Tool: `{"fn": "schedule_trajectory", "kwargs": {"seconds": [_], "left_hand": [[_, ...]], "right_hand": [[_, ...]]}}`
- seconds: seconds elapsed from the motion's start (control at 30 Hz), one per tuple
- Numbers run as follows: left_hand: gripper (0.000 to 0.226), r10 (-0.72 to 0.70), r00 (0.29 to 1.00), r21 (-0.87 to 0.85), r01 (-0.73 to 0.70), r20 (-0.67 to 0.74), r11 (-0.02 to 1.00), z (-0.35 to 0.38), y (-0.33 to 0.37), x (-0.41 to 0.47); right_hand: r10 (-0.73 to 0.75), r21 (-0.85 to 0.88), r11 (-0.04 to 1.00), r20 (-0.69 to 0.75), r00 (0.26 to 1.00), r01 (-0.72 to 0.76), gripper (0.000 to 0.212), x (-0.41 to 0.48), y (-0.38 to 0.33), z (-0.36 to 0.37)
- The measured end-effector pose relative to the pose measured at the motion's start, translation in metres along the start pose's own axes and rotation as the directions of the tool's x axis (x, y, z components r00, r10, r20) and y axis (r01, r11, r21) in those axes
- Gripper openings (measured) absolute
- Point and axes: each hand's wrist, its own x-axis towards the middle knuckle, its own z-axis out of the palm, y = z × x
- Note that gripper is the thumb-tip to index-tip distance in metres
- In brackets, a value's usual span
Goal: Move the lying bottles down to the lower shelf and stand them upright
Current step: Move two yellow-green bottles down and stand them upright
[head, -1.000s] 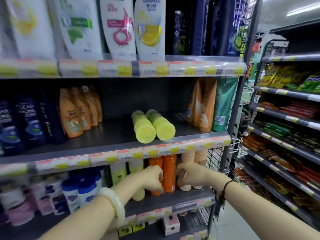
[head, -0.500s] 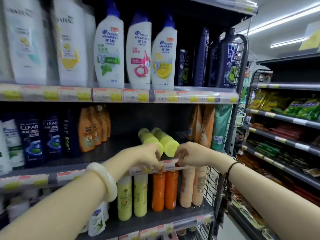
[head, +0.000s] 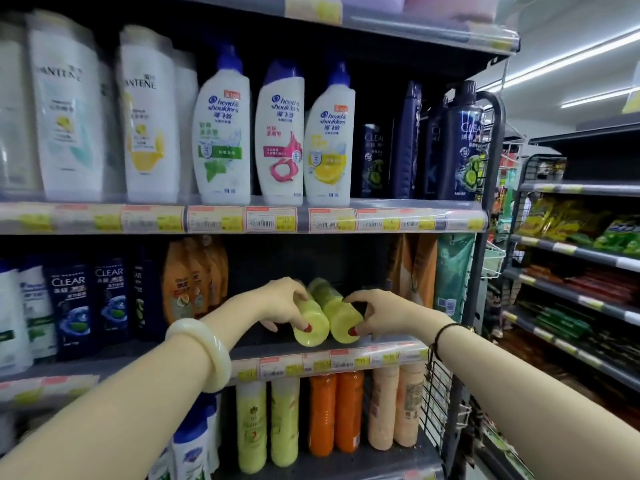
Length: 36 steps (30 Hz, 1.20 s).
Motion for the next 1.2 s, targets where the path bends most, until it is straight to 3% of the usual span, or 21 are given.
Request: {"fn": "schedule_trajectory", "kwargs": {"seconds": [0.3, 0.5, 0.77, 1.03, 1.2], "left_hand": [[0.069, -0.014, 1.0, -0.265, 0.016, 0.011, 0.964, 0.024, -0.012, 0.023], [0.064, 0.035, 0.997, -0.265, -0.054, -0.073, 0.963, 0.027, -0.019, 0.018], [0.052, 0.05, 0.995, -0.353, -0.076, -0.083, 0.932, 0.009, -0.022, 0.008], [0.057, 0.06, 0.997, -0.265, -0.071, -0.05, 0.962, 0.012, -0.024, -0.01], [0.059, 0.033, 0.998, -0.275, -0.047, -0.057, 0.96, 0.018, -0.027, -0.02]], "right_hand": [[-0.093, 0.104, 0.99, 0.017, 0.996, 0.091, 0.065, 0.019, 0.017, 0.014], [-0.137, 0.132, 0.981, -0.027, 0.99, 0.139, 0.061, 0.027, 0.024, 0.022], [-0.163, 0.215, 0.959, -0.11, 0.98, 0.184, 0.052, 0.028, 0.012, 0.023], [-0.208, 0.151, 0.965, -0.061, 0.976, 0.215, 0.051, 0.01, 0.006, 0.026], [-0.184, 0.254, 0.951, 0.003, 0.983, 0.177, 0.051, 0.001, -0.001, 0.029]]}}
